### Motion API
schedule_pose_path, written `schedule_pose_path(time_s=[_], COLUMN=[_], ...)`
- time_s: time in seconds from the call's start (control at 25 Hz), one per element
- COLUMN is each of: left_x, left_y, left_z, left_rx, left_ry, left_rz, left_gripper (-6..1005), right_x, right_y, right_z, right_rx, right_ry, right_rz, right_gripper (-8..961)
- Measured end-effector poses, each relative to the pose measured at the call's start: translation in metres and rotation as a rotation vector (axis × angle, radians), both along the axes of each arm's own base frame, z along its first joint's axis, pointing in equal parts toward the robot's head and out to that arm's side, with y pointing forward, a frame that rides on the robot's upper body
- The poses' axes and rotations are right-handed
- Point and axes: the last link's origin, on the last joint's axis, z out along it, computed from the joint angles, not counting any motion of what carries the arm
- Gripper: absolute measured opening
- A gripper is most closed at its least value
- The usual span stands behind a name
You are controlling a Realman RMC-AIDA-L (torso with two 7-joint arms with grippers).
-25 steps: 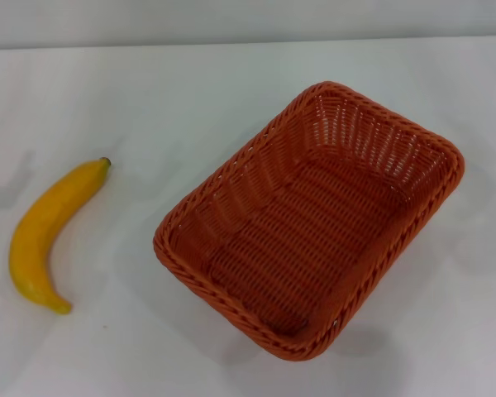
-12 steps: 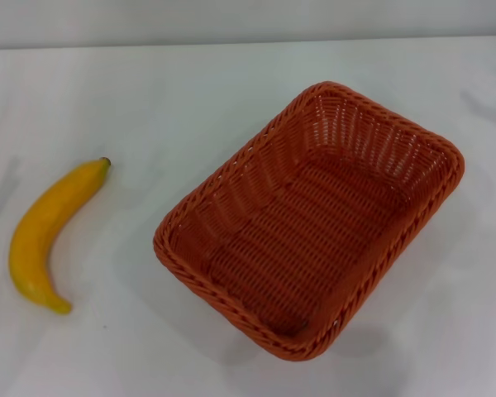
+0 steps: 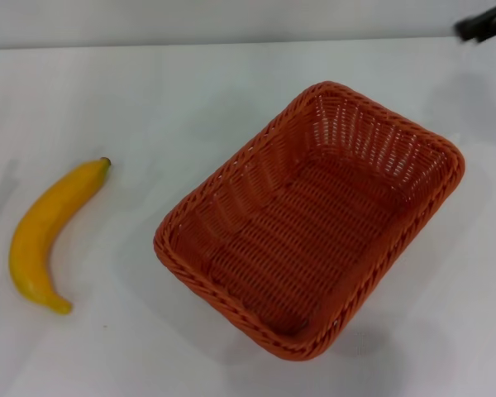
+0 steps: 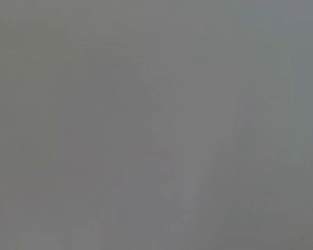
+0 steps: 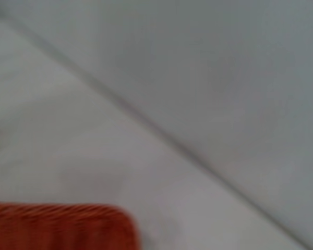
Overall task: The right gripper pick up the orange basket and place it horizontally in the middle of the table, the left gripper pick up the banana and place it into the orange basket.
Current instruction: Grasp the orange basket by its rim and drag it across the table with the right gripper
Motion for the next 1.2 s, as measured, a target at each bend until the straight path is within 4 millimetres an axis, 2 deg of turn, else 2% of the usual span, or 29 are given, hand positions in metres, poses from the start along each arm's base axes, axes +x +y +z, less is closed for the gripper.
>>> schedule_pose_path(time_s=[0.2, 0.24, 0.28, 0.44, 0.96, 1.2], left_x=[0.000, 0.000, 0.000, -0.001, -0.001, -0.001], left_y=[0.001, 0.000, 0.000, -0.001, -0.005, -0.005], left_z=[-0.001, -0.001, -0.001, -0.004, -0.009, -0.012], left_rx=[-0.004, -0.004, -0.004, -0.011, -0.026, -0.030], left_ry=[0.003, 0.006, 0.006, 0.007, 0.023, 0.026], left_rz=[0.001, 0.003, 0.003, 0.006, 0.005, 0.004], left_gripper=[802, 802, 802, 803, 803, 802], right_x=[-0.026, -0.032, -0.032, -0.036, -0.022, -0.018], right_y=[0.006, 0.009, 0.009, 0.013, 0.029, 0.034], right_z=[-0.054, -0.072, -0.072, -0.099, -0.148, -0.163], right_rx=[-0.142, -0.181, -0.181, -0.219, -0.232, -0.256], right_ry=[-0.141, -0.189, -0.189, -0.246, -0.422, -0.474], right_rz=[-0.041, -0.060, -0.060, -0.096, -0.146, -0.146], right_gripper=[857, 857, 857, 856, 857, 857])
